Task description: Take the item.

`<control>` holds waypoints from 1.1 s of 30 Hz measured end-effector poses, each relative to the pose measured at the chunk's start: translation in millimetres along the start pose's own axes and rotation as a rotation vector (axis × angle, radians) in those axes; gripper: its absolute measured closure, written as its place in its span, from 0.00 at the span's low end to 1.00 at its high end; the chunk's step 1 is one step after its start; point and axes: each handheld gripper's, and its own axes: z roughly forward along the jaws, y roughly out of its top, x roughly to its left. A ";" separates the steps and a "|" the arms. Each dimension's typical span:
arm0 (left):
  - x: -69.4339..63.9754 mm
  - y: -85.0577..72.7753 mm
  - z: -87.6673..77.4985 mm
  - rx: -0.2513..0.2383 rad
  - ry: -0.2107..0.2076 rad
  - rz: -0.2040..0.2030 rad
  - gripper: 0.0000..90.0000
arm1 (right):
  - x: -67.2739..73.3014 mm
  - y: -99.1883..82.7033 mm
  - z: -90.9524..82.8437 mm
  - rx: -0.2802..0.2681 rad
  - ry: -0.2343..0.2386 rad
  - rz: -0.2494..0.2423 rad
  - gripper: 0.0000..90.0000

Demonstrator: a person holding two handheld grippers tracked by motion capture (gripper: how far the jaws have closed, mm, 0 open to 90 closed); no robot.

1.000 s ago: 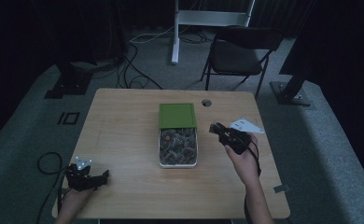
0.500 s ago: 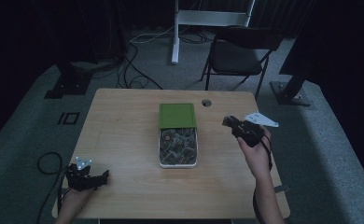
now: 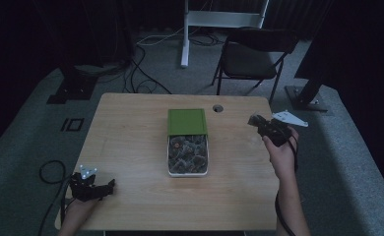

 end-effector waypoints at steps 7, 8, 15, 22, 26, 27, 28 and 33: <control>0.1 0.0 -0.1 0.002 0.000 0.001 0.02 | -19.9 -0.3 6.3 0.017 -0.046 0.024 0.89; 0.1 0.0 -0.1 0.001 0.000 0.001 0.02 | -22.0 -0.4 7.3 0.019 -0.050 0.028 0.89; 0.1 0.0 -0.1 0.002 0.000 0.001 0.02 | -32.5 -1.2 11.6 0.036 -0.077 0.041 0.89; 0.1 0.0 -0.1 0.001 0.000 0.001 0.02 | -38.6 -8.0 17.2 0.061 -0.089 0.059 0.89; 0.1 0.0 -0.1 0.002 0.000 0.002 0.02 | -42.6 -12.3 19.7 0.077 -0.093 0.070 0.89; 0.1 0.0 -0.1 0.001 0.000 0.001 0.02 | -43.5 -14.0 20.4 0.081 -0.095 0.076 0.89; 0.0 0.0 -0.1 0.001 0.000 0.001 0.02 | -44.2 -15.1 21.0 0.086 -0.095 0.076 0.89; 0.1 0.0 -0.1 0.001 0.000 0.001 0.02 | -48.1 -22.3 25.9 0.109 -0.098 0.090 0.89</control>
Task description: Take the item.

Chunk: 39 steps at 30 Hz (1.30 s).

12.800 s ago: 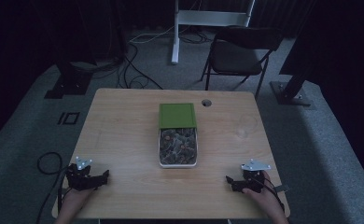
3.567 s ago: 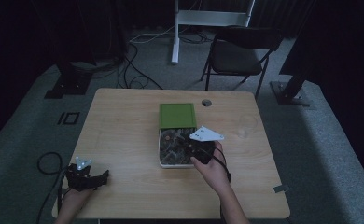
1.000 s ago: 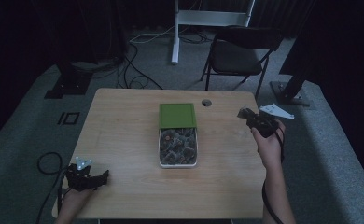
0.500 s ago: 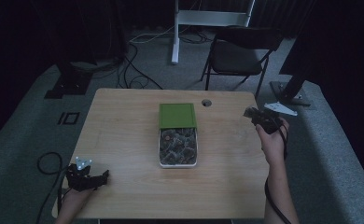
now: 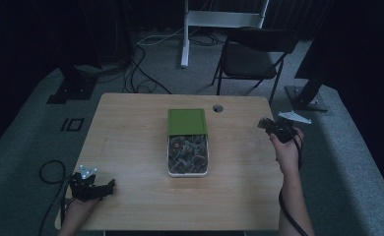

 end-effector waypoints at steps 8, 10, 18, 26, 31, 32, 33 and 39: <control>0.0 0.0 0.0 0.000 0.000 0.000 0.02 | -3.6 -1.6 3.9 0.019 -0.003 0.015 0.83; 0.0 0.0 0.0 0.000 0.000 0.000 0.02 | -4.9 0.2 3.0 0.020 -0.005 0.016 0.81; 0.0 0.0 0.0 0.000 0.000 0.000 0.02 | -7.9 2.7 2.0 0.015 -0.008 0.027 0.75; 0.0 0.0 0.0 0.000 0.000 0.000 0.02 | -2.6 2.1 -4.3 0.012 0.023 0.013 0.68; 0.0 0.0 0.0 0.000 0.000 0.000 0.02 | 2.6 0.8 -8.0 0.011 0.051 0.002 0.67; 0.0 0.0 0.0 0.000 0.000 0.000 0.02 | 3.4 0.8 -9.0 0.009 0.058 0.004 0.67; 0.0 0.0 0.0 0.000 0.000 0.000 0.02 | 4.1 0.8 -10.0 0.005 0.063 0.003 0.68; 0.0 0.0 0.0 0.000 0.000 0.000 0.02 | 11.8 -1.6 -16.3 -0.004 0.094 -0.018 0.67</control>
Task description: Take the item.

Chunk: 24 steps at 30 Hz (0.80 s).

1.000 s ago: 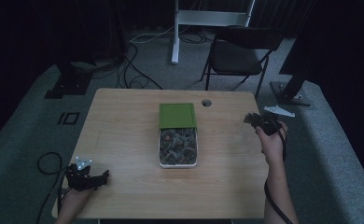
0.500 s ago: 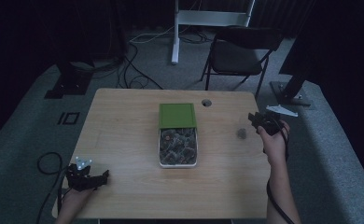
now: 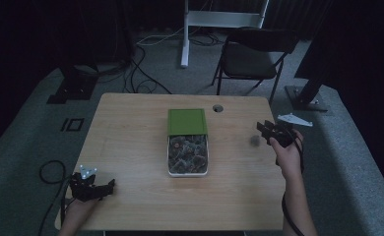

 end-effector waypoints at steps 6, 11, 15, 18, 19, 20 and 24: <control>0.0 0.0 0.0 0.000 0.000 0.000 0.02 | 8.0 -2.8 -5.9 -0.001 0.042 -0.037 0.63; 0.0 0.0 0.0 0.000 0.000 0.000 0.02 | 14.2 -4.3 -11.8 -0.020 0.082 -0.055 0.62; 0.0 0.0 0.0 0.000 0.000 0.000 0.02 | 20.1 -6.4 -15.7 -0.024 0.127 -0.078 0.60; 0.0 0.0 0.0 0.000 0.000 0.000 0.02 | 25.7 -9.1 -17.7 -0.020 0.166 -0.102 0.59; 0.0 0.0 0.0 0.000 0.000 0.000 0.02 | 27.3 -9.8 -18.6 -0.020 0.173 -0.106 0.59; 0.0 0.0 0.0 0.000 0.000 0.000 0.02 | 27.3 -9.8 -18.6 -0.020 0.173 -0.106 0.59; 0.0 0.0 0.0 0.000 0.000 0.000 0.02 | 34.4 -13.0 -23.2 -0.027 0.204 -0.132 0.59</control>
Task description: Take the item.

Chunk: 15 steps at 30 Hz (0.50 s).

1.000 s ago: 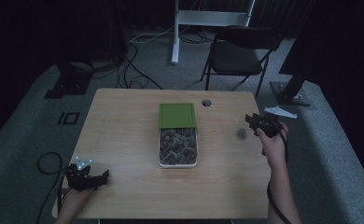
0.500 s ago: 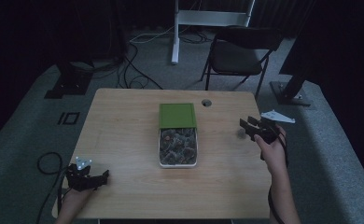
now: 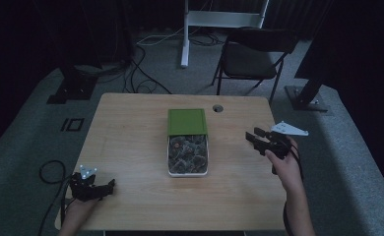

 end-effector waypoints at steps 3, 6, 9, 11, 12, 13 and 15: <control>0.0 0.0 0.0 0.000 0.000 0.000 0.02 | 4.2 -2.1 -1.8 -0.009 0.017 -0.021 0.58; 0.0 0.0 0.0 0.000 0.000 0.000 0.02 | 8.8 -6.0 -3.2 -0.023 0.054 -0.039 0.57; 0.0 0.0 0.0 0.000 0.000 0.000 0.02 | 13.4 -10.6 -3.9 -0.027 0.080 -0.068 0.55; 0.0 0.0 0.0 0.000 0.000 0.000 0.02 | 16.1 -13.9 -4.2 -0.026 0.103 -0.079 0.53; 0.0 0.0 0.0 0.000 0.000 0.000 0.02 | 17.1 -15.5 -4.4 -0.028 0.113 -0.080 0.53; 0.0 0.0 0.0 0.000 0.000 0.000 0.02 | 18.1 -17.3 -4.7 -0.032 0.128 -0.084 0.53; 0.0 0.0 0.0 0.000 0.000 0.000 0.02 | 19.2 -19.8 -5.3 -0.028 0.145 -0.083 0.52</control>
